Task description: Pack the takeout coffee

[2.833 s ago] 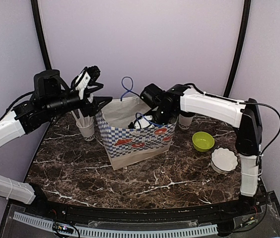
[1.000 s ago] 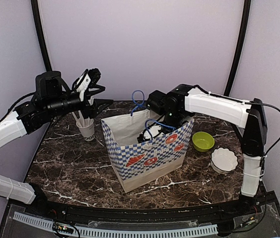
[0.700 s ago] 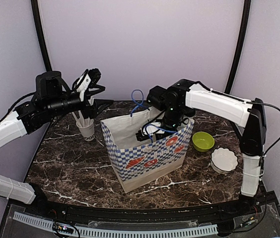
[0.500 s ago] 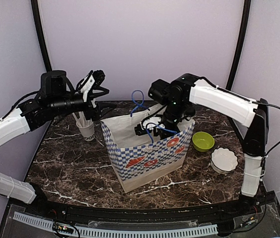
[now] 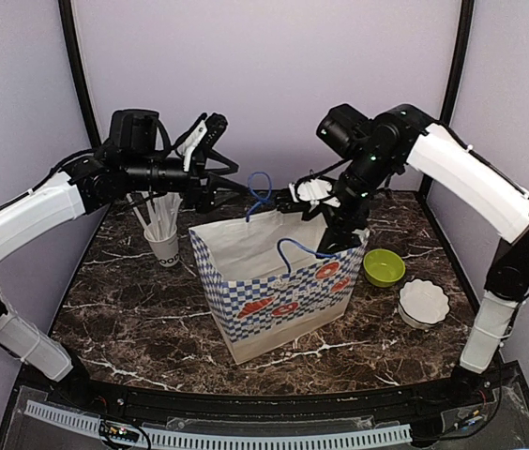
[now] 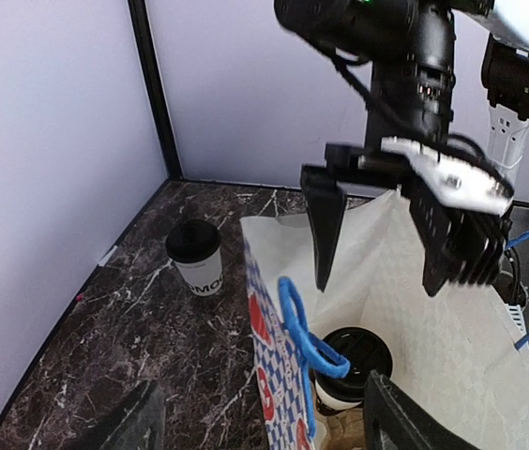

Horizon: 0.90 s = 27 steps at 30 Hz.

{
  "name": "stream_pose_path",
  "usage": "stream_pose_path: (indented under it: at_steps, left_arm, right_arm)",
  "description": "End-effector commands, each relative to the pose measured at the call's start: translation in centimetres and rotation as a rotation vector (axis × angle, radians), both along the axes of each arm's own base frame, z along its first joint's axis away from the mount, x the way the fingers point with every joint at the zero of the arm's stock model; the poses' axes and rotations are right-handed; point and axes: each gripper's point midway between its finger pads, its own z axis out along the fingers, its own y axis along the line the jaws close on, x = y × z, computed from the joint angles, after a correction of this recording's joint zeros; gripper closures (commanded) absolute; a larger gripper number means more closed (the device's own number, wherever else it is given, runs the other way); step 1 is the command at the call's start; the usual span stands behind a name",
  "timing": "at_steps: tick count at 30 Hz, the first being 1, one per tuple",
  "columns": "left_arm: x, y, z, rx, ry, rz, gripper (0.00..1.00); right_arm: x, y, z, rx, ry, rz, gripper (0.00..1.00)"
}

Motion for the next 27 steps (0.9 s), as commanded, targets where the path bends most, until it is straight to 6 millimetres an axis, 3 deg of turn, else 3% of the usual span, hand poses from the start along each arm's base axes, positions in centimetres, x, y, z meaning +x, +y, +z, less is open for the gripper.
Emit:
stream_pose_path:
  at_steps: [1,2,3,4,8,11,14,17,20,27]
  left_arm:
    - [-1.5,-1.9,-0.4,0.025,0.056,-0.077,0.26]
    - [-1.0,-2.3,-1.8,0.066,0.076,-0.068,0.26]
    - [-1.2,-2.9,-1.7,0.076,0.069,-0.076,0.26]
    - [-0.6,-3.2,-3.3,0.122,0.088,-0.061,0.27]
    - [0.3,-4.5,-4.5,0.157,0.104,-0.06,0.36]
    - [1.1,-4.9,-4.8,0.167,0.104,-0.047,0.51]
    - [1.3,-5.1,-4.5,0.174,0.084,-0.052,0.63]
    - [1.3,-5.5,-4.6,0.184,0.076,-0.082,0.84]
    - [1.3,-5.9,-4.0,0.177,0.073,-0.103,0.97]
    - [-0.4,-6.9,-1.8,0.159,0.018,-0.147,1.0]
  right_arm:
    - [-0.4,-2.1,4.9,0.104,-0.082,0.003,0.09]
    - [-0.3,-2.4,5.5,0.117,-0.093,-0.002,0.09]
    - [0.0,-2.8,6.2,0.132,-0.105,-0.015,0.09]
    - [0.3,-3.3,6.8,0.146,-0.114,-0.031,0.1]
    - [2.2,-5.3,8.7,0.211,-0.141,-0.111,0.11]
    - [4.2,-7.6,9.8,0.266,-0.164,-0.194,0.11]
    - [6.1,-9.6,10.7,0.325,-0.176,-0.275,0.12]
    - [7.8,-11.6,11.2,0.376,-0.196,-0.364,0.14]
    - [9.6,-13.1,11.1,0.403,-0.215,-0.449,0.15]
    - [13.0,-15.3,10.6,0.427,-0.278,-0.634,0.17]
